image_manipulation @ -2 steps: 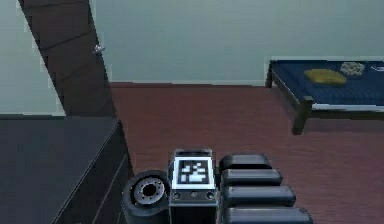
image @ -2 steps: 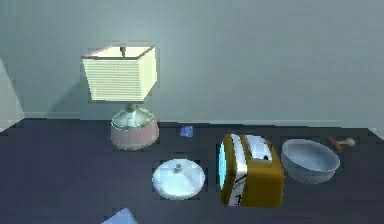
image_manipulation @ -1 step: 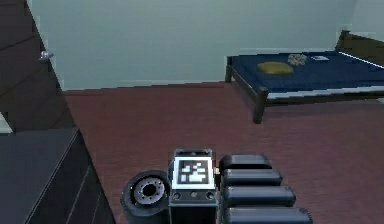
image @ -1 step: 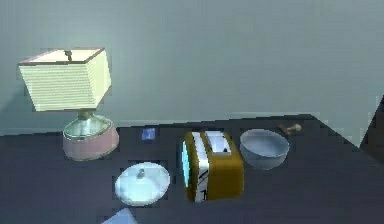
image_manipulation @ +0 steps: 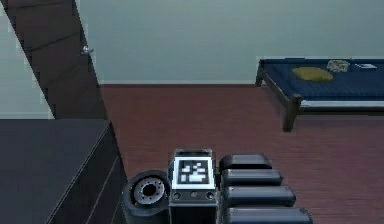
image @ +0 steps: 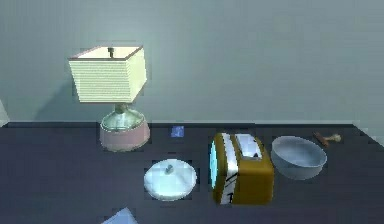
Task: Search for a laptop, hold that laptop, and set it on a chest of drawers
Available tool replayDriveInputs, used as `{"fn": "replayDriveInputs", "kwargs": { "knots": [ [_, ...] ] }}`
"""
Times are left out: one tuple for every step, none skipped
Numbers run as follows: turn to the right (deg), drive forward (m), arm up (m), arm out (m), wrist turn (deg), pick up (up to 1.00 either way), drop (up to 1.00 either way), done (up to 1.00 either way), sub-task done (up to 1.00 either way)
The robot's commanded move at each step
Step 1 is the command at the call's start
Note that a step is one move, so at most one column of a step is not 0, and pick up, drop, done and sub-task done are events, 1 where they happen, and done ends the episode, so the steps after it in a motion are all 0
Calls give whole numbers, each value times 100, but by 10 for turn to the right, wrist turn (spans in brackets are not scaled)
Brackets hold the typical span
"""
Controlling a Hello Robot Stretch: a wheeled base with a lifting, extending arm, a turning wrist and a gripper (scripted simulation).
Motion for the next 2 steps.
{"fn": "replayDriveInputs", "kwargs": {
  "knots": [
    [120, 0, 0, 0, 0, 0, 0, 0, 0],
    [-150, 0, 0, 0, 0, 0, 0, 0, 0]
  ]
}}
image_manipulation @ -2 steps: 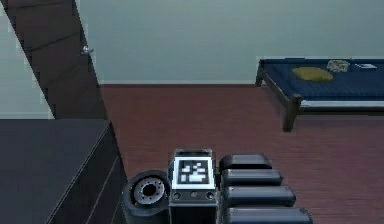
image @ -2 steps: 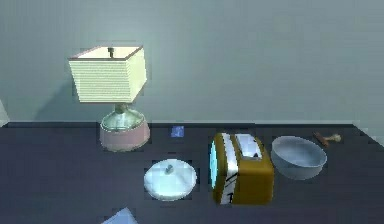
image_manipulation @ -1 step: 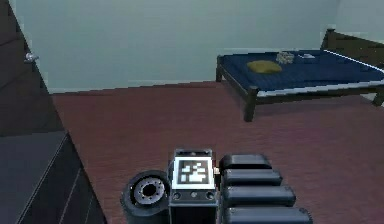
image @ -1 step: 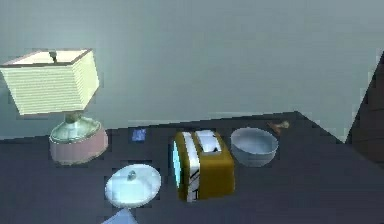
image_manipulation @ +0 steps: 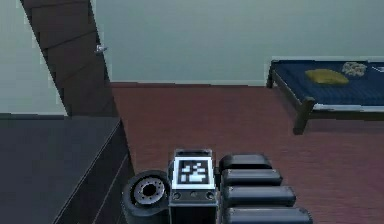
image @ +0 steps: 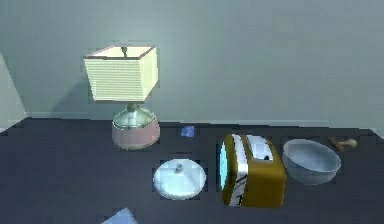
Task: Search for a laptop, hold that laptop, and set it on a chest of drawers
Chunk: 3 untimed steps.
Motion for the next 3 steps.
{"fn": "replayDriveInputs", "kwargs": {
  "knots": [
    [450, 0, 0, 0, 0, 0, 0, 0, 0],
    [210, 0, 0, 0, 0, 0, 0, 0, 0],
    [0, 10, 0, 0, 0, 0, 0, 0, 0]
  ]
}}
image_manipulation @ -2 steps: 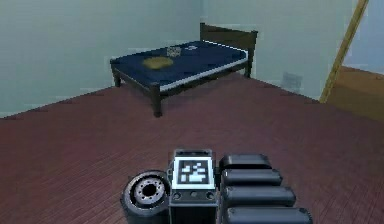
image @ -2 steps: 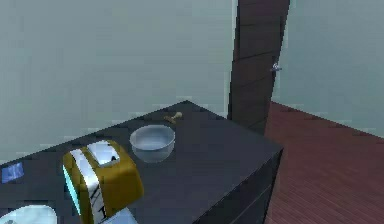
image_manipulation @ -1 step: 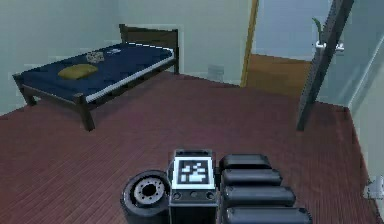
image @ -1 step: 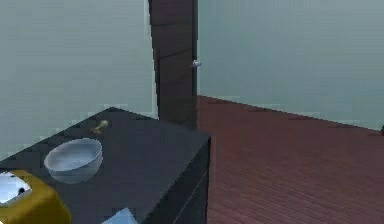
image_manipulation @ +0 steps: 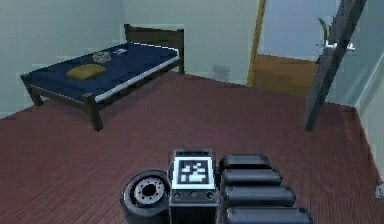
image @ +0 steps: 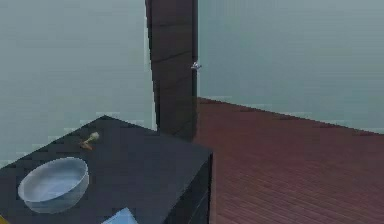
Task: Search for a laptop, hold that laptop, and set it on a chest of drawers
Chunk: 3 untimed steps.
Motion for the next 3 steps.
{"fn": "replayDriveInputs", "kwargs": {
  "knots": [
    [-450, 0, 0, 0, 0, 0, 0, 0, 0],
    [-450, 0, 0, 0, 0, 0, 0, 0, 0],
    [-450, 0, 0, 0, 0, 0, 0, 0, 0]
  ]
}}
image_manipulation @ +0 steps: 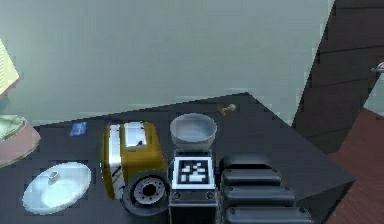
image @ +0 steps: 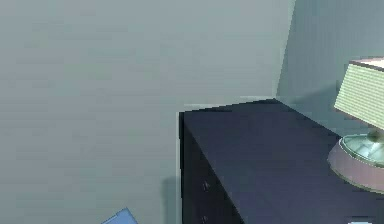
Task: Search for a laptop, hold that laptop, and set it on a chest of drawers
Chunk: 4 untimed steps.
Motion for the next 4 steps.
{"fn": "replayDriveInputs", "kwargs": {
  "knots": [
    [-30, 0, 0, 0, 0, 0, 0, 0, 0],
    [0, 0, 0, 22, 0, 0, 0, 0, 0],
    [0, 0, 0, 0, 390, 0, 0, 0, 0],
    [0, 0, -12, 0, 0, 0, 0, 0, 0]
  ]
}}
